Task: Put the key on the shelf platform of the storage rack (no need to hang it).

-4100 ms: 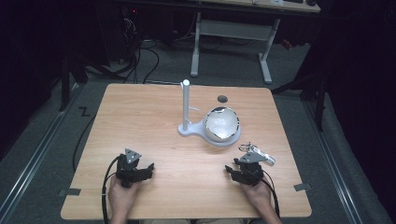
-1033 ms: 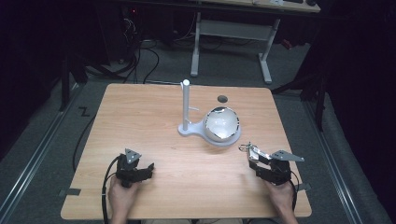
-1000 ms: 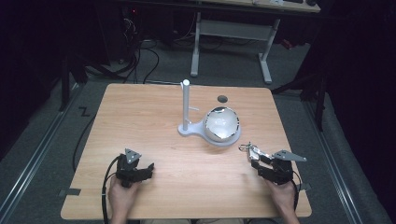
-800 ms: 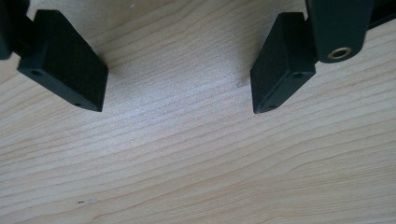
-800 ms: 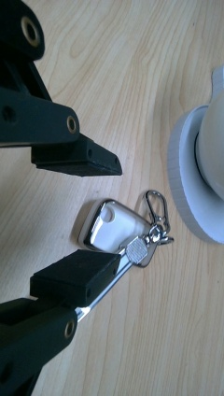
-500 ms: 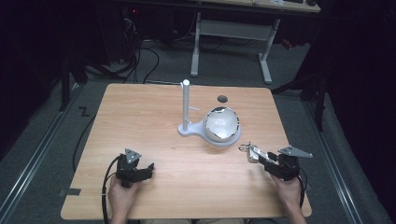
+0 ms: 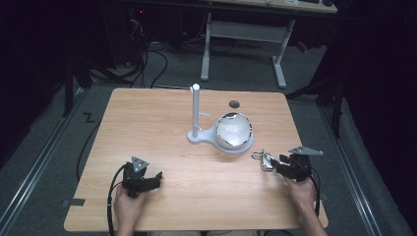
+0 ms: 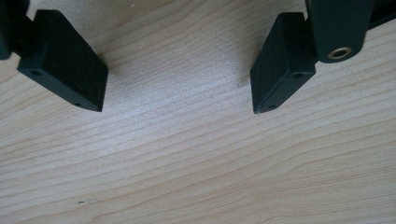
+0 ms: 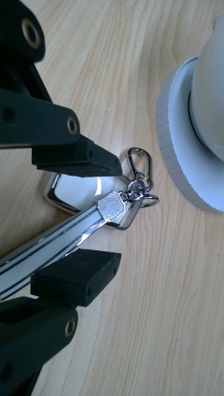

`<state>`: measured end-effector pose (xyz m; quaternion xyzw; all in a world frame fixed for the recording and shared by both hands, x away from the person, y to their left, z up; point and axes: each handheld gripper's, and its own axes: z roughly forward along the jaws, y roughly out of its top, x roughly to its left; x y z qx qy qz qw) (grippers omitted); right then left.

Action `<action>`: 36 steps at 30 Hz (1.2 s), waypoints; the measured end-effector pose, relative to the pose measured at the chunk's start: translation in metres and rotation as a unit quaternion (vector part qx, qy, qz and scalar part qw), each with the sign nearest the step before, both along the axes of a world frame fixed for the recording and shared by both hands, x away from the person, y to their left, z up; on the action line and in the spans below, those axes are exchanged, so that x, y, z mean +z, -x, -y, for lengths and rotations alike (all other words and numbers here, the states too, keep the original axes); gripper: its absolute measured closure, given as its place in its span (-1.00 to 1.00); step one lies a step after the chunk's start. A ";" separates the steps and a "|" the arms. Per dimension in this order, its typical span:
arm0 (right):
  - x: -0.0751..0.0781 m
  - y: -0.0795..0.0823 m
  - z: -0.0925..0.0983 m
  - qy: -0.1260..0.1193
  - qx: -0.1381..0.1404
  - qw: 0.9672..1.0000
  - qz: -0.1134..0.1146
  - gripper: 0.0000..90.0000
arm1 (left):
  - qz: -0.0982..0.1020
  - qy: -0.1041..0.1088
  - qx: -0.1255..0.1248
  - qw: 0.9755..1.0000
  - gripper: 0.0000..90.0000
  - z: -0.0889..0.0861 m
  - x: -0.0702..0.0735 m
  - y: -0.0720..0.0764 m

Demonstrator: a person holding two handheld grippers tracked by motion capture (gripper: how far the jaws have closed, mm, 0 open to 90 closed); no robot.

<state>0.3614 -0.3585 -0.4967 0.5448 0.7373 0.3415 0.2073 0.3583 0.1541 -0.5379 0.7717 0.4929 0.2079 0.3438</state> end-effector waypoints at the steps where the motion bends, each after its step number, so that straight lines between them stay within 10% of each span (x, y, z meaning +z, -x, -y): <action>1: 0.000 -0.002 0.000 0.000 0.001 1.000 0.000 0.17 | 0.000 0.000 0.000 1.000 -0.57 0.000 0.000 0.000; 36: -0.016 -0.030 -0.010 0.027 0.020 0.999 -0.027 0.53 | 0.000 0.000 0.000 1.000 -0.57 0.000 0.000 0.000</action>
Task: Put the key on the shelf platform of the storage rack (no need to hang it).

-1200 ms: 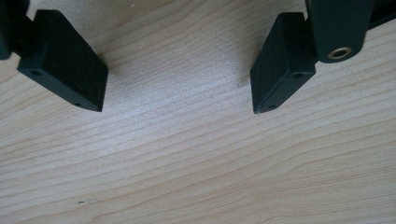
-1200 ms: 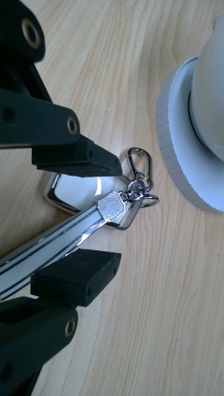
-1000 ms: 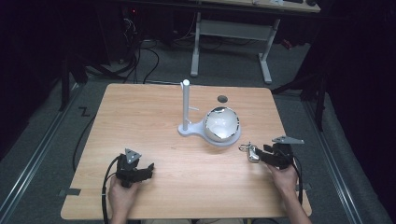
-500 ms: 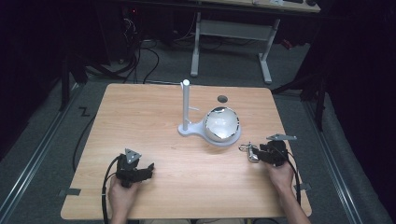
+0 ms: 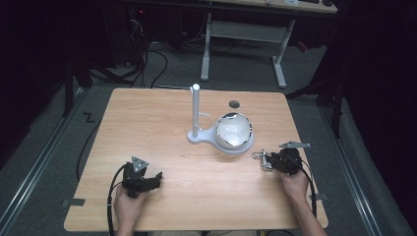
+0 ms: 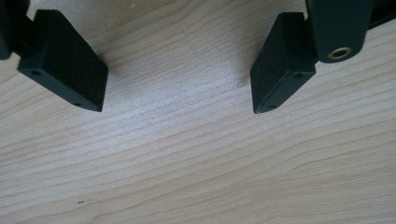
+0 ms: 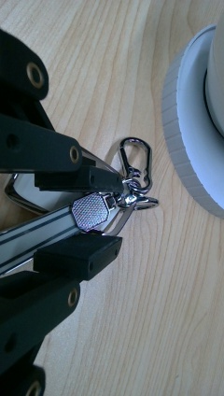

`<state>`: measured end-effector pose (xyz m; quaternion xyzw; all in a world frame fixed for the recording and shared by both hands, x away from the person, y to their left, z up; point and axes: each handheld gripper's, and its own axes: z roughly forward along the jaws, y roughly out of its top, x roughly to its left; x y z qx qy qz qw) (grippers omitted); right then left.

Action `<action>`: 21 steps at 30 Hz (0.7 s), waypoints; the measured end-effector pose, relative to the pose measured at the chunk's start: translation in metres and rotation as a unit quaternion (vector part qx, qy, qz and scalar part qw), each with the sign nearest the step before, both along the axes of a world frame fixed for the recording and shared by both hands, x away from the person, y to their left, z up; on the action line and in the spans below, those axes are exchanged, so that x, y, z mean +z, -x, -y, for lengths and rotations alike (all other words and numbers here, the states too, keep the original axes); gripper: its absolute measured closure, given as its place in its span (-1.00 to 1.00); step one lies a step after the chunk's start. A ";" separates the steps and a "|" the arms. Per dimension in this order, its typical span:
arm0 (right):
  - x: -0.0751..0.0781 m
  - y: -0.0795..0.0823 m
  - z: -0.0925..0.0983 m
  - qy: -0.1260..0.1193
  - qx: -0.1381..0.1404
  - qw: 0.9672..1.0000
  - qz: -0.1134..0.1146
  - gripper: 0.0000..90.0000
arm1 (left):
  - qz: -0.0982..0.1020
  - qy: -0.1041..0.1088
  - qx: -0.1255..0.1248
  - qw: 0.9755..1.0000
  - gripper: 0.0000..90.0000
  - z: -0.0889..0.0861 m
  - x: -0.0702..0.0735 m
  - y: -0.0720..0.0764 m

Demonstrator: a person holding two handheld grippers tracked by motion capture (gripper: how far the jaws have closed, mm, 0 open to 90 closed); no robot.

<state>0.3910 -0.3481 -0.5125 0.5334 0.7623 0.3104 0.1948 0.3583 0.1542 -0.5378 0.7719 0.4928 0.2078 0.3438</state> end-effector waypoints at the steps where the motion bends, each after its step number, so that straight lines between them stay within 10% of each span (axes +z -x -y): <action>1: 0.000 0.000 0.000 0.001 0.000 1.000 0.001 0.54 | 0.000 0.000 0.000 1.000 -0.57 0.000 0.000 0.000; 21: 0.013 0.007 0.000 -0.003 0.012 1.000 0.027 0.65 | 0.000 0.000 0.000 1.000 -0.57 0.000 0.000 0.000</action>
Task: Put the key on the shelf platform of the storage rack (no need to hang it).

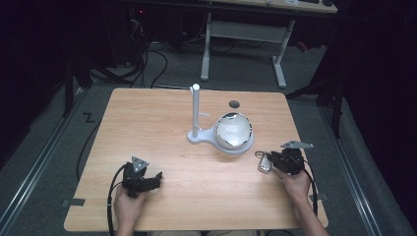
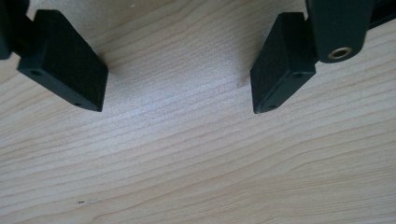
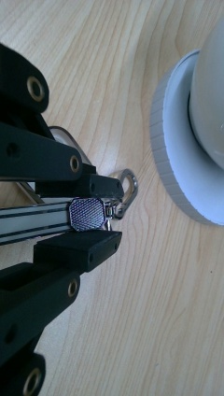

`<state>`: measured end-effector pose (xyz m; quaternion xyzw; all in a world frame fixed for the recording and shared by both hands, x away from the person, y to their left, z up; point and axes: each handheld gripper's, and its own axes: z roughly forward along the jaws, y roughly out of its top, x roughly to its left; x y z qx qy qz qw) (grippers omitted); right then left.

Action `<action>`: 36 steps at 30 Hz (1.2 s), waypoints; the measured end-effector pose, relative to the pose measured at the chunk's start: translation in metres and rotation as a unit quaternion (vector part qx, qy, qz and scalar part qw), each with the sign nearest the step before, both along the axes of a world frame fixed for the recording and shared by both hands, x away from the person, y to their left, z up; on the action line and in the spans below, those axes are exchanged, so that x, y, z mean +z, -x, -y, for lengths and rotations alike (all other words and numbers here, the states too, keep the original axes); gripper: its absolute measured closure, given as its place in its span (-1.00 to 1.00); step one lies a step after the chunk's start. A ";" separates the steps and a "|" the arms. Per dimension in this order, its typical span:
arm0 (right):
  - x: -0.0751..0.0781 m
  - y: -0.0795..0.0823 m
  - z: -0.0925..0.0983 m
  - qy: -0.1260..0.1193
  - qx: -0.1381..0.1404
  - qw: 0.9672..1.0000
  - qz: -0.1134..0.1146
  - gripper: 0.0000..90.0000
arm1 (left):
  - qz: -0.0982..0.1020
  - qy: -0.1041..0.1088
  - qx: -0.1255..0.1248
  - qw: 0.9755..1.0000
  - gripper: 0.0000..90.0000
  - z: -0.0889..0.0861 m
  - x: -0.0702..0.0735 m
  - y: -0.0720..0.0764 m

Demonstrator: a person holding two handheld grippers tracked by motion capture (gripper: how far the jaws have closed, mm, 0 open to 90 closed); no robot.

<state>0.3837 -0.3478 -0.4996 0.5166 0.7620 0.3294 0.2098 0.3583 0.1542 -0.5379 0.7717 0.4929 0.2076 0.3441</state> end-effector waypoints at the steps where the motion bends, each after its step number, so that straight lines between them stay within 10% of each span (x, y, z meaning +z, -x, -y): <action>1: 0.002 0.001 0.000 0.002 0.002 1.000 0.004 0.65 | 0.000 0.000 0.000 1.000 -0.57 0.000 0.000 0.000; 36: 0.047 0.030 0.012 -0.024 0.018 0.998 0.055 0.66 | 0.000 0.000 0.000 1.000 -0.57 0.000 0.000 0.000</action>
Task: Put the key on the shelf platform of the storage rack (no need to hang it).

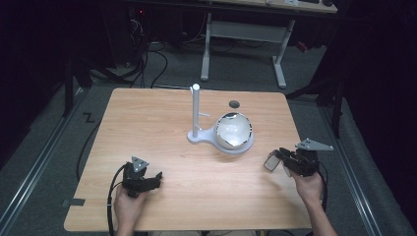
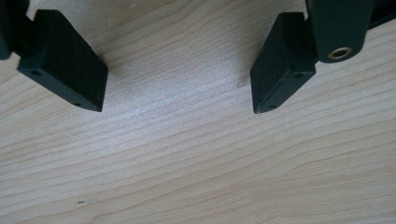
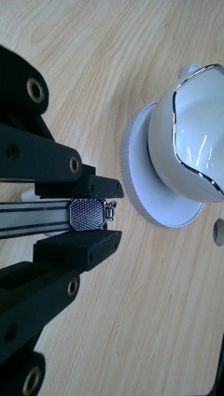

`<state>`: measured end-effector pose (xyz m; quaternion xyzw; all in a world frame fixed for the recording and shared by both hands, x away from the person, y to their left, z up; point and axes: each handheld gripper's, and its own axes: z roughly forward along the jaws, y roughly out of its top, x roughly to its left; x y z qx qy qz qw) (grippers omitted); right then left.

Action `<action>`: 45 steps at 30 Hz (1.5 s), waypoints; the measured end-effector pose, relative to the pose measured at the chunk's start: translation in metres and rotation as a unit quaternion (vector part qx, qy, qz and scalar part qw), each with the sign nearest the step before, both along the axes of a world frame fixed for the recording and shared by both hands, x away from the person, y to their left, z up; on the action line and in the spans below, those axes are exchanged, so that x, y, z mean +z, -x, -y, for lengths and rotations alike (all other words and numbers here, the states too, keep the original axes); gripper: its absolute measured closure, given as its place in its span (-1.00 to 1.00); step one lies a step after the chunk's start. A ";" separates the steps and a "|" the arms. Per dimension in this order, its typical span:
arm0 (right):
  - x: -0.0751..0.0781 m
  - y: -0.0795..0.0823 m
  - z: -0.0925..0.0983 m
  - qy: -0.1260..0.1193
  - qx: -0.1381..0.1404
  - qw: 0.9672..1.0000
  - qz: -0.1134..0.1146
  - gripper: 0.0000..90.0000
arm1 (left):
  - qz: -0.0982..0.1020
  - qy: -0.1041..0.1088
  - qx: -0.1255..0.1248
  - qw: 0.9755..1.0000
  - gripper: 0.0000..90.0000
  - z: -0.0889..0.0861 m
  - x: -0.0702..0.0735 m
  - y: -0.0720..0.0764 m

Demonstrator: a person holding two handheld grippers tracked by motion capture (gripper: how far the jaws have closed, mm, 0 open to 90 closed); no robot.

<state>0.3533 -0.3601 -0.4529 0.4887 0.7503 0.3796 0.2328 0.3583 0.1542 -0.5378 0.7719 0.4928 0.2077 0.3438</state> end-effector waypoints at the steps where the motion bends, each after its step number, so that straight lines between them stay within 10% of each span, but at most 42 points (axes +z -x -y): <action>1: 0.002 0.001 0.000 0.000 0.001 1.000 0.002 0.66 | 0.000 0.000 0.000 1.000 -0.57 0.000 0.000 0.000; 45: 0.045 0.005 -0.046 -0.002 0.093 0.995 0.033 0.66 | 0.000 0.000 0.000 1.000 -0.57 0.000 0.000 0.000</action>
